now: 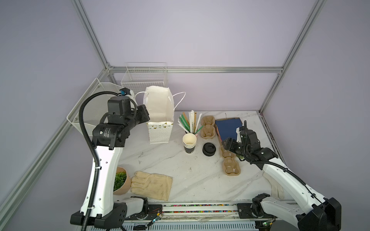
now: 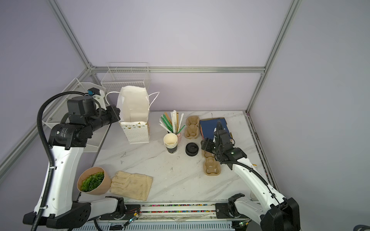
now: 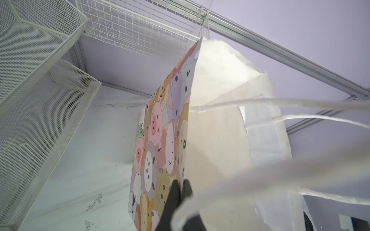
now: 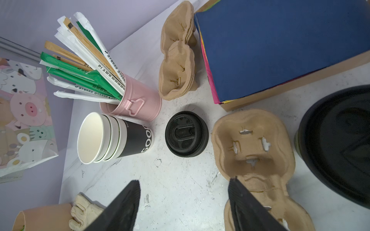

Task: Pack a coffee takeout order
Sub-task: Pick up the takeout bag from the top-left of the table, then place the takeout bag at the center of the table.

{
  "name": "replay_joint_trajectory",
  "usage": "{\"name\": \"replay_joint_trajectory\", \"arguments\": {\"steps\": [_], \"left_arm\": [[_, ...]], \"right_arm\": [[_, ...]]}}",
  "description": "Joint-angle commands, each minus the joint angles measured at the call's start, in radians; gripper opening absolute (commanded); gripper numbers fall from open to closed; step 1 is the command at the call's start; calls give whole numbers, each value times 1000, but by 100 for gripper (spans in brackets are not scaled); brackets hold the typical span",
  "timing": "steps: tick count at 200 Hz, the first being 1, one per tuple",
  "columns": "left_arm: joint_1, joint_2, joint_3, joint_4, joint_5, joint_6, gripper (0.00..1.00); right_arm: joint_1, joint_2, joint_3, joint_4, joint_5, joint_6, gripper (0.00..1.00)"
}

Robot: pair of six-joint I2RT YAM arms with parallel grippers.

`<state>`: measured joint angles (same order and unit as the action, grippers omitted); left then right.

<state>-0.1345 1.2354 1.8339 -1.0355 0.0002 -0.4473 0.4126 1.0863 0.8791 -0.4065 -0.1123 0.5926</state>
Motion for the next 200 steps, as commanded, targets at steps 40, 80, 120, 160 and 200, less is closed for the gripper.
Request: {"name": "replay_joint_trajectory", "arguments": {"steps": [40, 80, 120, 160, 200], "left_arm": [[-305, -195, -65, -111, -51, -196, 0], [-481, -277, -180, -110, -118, -340, 0], [-621, -277, -263, -97, -169, -430, 0], [-797, -275, -359, -13, -300, -504, 0], [-946, -234, -417, 44, -422, -571, 0]], "right_arm": [[6, 9, 27, 18, 21, -8, 73], [6, 26, -4, 19, 37, -7, 73], [6, 48, -15, -17, 95, -23, 76], [7, 68, -45, -30, 110, -31, 84], [18, 65, -88, -40, 161, -21, 94]]}}
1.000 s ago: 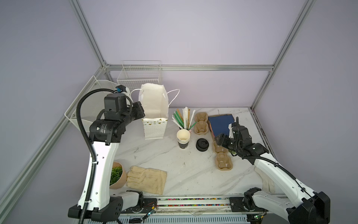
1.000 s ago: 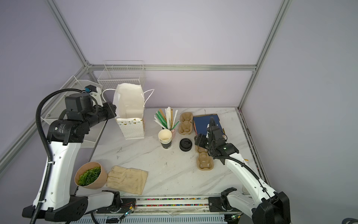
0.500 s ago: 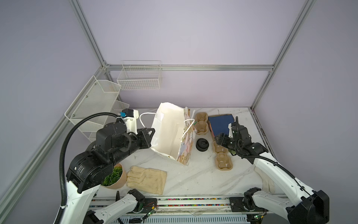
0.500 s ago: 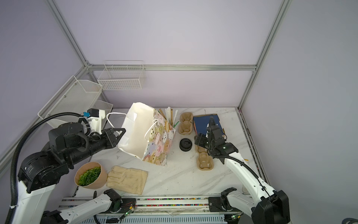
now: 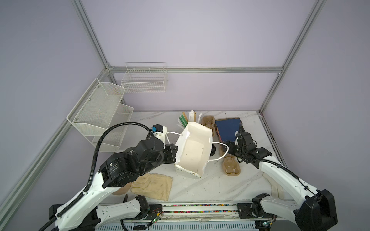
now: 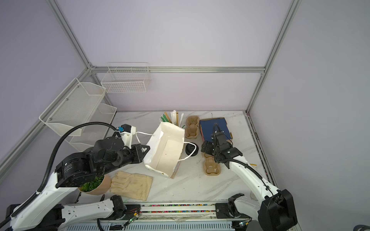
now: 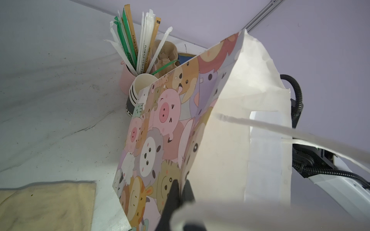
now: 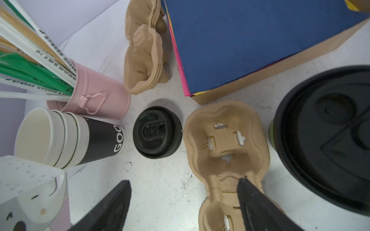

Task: Pack a coffee takeout order
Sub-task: Place the takeout bag at the center of the table.

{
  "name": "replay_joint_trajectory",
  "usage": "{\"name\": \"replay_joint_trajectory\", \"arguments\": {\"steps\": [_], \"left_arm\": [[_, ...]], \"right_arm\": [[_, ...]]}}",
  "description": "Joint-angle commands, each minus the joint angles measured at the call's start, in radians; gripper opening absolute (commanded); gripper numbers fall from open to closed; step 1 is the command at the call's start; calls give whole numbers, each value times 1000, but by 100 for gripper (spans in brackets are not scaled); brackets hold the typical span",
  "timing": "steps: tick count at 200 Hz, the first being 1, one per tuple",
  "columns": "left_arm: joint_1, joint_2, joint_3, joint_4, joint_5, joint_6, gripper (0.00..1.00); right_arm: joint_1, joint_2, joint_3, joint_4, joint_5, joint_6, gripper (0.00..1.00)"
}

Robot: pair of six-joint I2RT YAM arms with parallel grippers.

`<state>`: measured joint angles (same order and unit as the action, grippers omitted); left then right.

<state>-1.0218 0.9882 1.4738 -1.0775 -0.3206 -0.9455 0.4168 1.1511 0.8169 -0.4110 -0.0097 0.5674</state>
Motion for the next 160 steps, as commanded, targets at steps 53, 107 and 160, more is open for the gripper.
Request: {"name": "replay_joint_trajectory", "arguments": {"steps": [53, 107, 160], "left_arm": [[-130, 38, -68, 120, -148, -116, 0], [-155, 27, -54, 122, -143, -127, 0], [-161, 46, 21, 117, -76, -136, 0]], "right_arm": [[17, -21, -30, -85, 127, 12, 97], [16, -40, -21, -90, 91, 14, 97], [17, -46, 36, -133, 97, 19, 96]]}}
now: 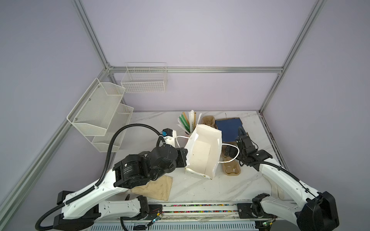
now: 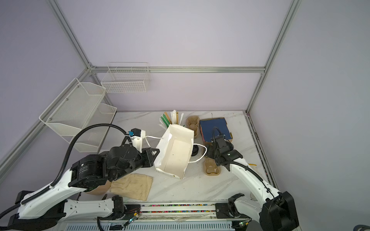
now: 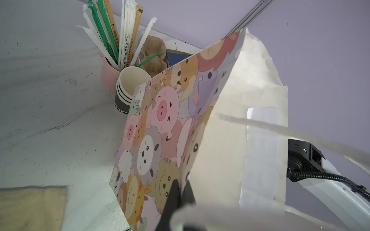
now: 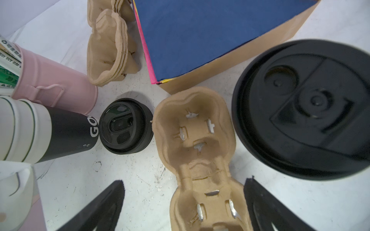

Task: Pack a coffee takeout order
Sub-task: Place the takeout bag at the center of the table.

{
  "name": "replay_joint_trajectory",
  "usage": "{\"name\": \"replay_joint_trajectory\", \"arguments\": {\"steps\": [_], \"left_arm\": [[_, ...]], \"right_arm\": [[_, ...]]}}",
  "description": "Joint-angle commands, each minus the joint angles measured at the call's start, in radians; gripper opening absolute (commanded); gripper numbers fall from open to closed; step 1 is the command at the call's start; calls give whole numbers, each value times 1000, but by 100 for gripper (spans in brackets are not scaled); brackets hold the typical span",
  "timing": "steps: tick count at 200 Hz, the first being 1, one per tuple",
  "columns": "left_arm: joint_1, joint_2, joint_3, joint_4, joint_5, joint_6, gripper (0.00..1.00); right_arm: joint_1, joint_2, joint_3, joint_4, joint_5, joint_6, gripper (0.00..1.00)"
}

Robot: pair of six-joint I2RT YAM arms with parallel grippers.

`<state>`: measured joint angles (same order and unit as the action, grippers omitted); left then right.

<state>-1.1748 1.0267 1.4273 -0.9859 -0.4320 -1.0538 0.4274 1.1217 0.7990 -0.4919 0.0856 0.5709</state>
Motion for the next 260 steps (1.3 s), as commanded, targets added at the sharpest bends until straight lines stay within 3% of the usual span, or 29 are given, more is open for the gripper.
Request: {"name": "replay_joint_trajectory", "arguments": {"steps": [1, 71, 155, 201, 260], "left_arm": [[-8, 9, 68, 26, 37, -29, 0], [-13, 48, 92, 18, 86, -90, 0], [-14, 111, 269, 30, 94, -38, 0], [-16, 118, 194, 41, 145, -78, 0], [-19, 90, -29, 164, 196, -170, 0]], "right_arm": [[6, -16, 55, -53, 0, 16, 96], [0, -22, 219, -166, 10, 15, 96], [-35, -17, 359, -218, -5, -25, 95], [-56, -25, 375, -235, 11, -37, 95], [-81, -23, 380, -249, 43, -46, 95]]}}
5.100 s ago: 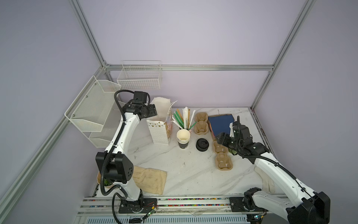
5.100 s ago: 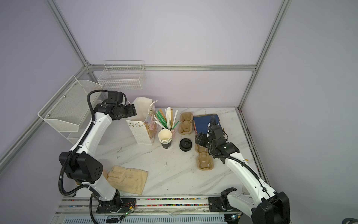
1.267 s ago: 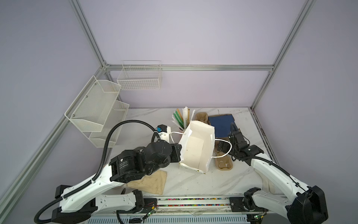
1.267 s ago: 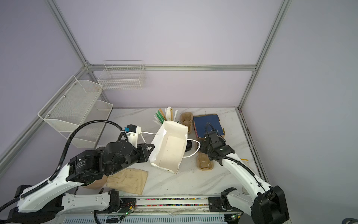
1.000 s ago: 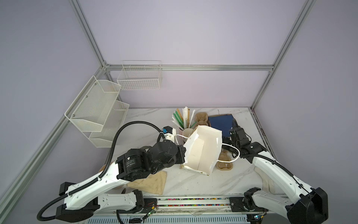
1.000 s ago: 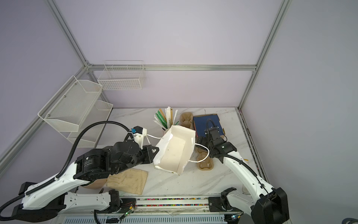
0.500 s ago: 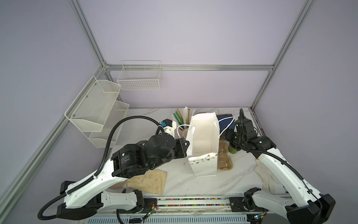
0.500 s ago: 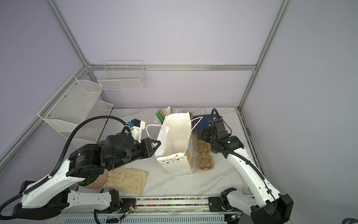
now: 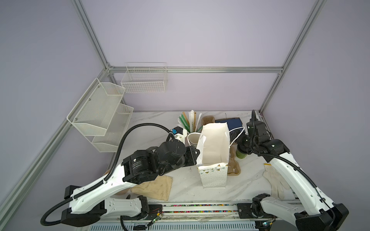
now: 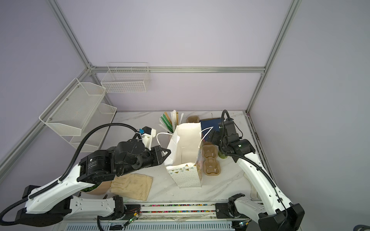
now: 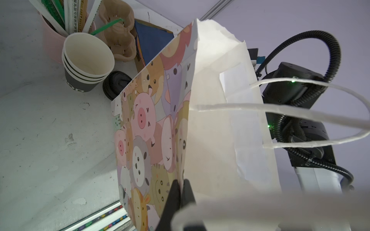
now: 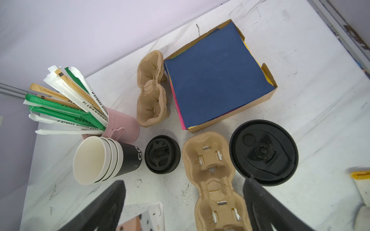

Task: Pack a coffee takeout order
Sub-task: Place the takeout bag at the center of the table.

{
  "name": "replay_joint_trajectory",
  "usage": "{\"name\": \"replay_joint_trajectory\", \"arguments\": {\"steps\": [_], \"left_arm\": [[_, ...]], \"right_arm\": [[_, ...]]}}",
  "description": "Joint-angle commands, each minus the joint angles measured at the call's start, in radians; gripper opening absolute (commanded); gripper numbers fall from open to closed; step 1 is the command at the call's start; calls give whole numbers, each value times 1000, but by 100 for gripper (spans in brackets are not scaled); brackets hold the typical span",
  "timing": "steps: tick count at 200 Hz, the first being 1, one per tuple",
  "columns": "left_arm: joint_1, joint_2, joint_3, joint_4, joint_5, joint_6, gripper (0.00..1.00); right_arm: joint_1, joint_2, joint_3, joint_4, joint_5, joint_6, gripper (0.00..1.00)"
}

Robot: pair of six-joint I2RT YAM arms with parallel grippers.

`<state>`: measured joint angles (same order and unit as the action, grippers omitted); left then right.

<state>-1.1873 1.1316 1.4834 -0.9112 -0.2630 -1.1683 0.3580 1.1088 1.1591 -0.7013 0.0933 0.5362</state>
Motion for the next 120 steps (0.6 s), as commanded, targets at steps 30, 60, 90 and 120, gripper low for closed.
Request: {"name": "replay_joint_trajectory", "arguments": {"steps": [30, 60, 90, 120], "left_arm": [[-5, -9, -169, 138, 20, -75, 0], [-5, 9, -237, 201, 10, -89, 0], [-2, 10, -294, 231, -34, -111, 0], [13, 1, -361, 274, -70, -133, 0]], "right_arm": [[-18, -3, -14, -36, 25, -19, 95], [-19, -11, -71, -21, 19, -25, 95], [-19, -10, -125, -5, 19, -29, 95], [-23, -9, -156, 7, 14, -30, 95]]}}
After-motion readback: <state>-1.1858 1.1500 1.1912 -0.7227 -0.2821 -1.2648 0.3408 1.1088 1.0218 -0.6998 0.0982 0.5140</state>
